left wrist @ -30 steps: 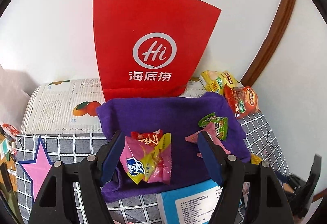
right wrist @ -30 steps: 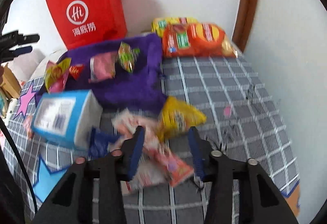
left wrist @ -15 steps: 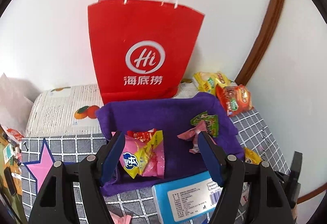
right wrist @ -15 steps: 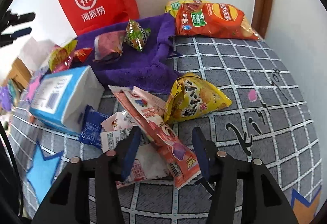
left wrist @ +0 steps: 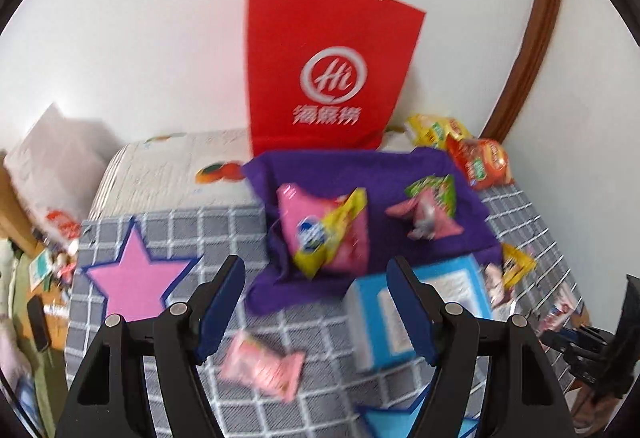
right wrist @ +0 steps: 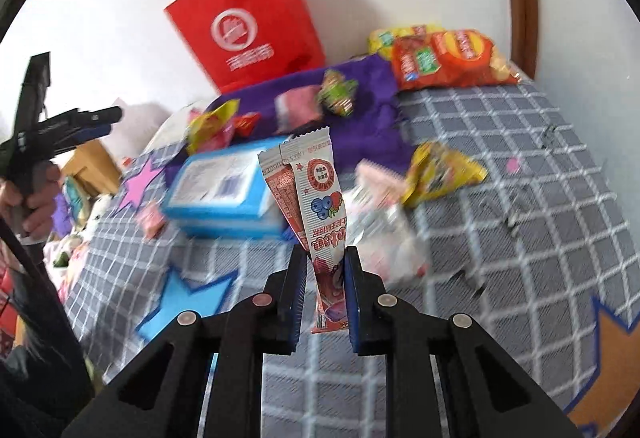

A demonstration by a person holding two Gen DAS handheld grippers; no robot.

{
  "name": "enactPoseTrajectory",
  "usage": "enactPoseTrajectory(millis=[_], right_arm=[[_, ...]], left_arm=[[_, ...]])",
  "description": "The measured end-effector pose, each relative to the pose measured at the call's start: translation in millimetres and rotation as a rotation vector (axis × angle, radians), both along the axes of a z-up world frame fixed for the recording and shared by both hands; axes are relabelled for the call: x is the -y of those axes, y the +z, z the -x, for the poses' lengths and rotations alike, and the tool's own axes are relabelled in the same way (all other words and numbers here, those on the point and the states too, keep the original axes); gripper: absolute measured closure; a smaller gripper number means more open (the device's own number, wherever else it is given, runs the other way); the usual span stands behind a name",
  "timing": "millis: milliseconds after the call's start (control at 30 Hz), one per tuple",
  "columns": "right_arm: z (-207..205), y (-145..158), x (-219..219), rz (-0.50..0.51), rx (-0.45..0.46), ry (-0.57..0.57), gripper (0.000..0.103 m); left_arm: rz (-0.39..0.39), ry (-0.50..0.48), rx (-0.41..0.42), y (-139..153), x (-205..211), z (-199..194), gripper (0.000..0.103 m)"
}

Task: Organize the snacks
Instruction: 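Lift the candy stick with the right tool while the left tool reaches the pink peach packet, then grasp the pink peach packet with the left tool while the right tool carries the candy stick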

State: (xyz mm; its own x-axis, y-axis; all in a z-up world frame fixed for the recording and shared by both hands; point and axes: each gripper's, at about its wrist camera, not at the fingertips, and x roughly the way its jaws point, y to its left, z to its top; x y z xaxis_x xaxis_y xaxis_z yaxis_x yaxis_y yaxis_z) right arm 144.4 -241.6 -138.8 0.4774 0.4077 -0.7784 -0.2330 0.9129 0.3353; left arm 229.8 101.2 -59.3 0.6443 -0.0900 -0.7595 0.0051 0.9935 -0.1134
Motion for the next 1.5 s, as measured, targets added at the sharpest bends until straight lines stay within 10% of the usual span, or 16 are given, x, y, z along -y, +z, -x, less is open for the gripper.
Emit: enactPoseTrajectory(millis=[500, 900, 1367, 1500], right_arm=[[33, -55, -63, 0.205, -0.049, 0.036, 0.067], [44, -64, -65, 0.215, 0.083, -0.008, 0.055], [36, -68, -64, 0.165, 0.085, 0.004, 0.051], [37, -68, -64, 0.154, 0.088, 0.003, 0.051]], left_arm=[[0.018, 0.027, -0.125, -94, -38, 35, 0.032], [-0.047, -0.083, -0.178, -141, -28, 22, 0.026], [-0.092, -0.095, -0.127, -149, -15, 28, 0.016], [-0.1, -0.08, -0.103, -148, -18, 30, 0.027]])
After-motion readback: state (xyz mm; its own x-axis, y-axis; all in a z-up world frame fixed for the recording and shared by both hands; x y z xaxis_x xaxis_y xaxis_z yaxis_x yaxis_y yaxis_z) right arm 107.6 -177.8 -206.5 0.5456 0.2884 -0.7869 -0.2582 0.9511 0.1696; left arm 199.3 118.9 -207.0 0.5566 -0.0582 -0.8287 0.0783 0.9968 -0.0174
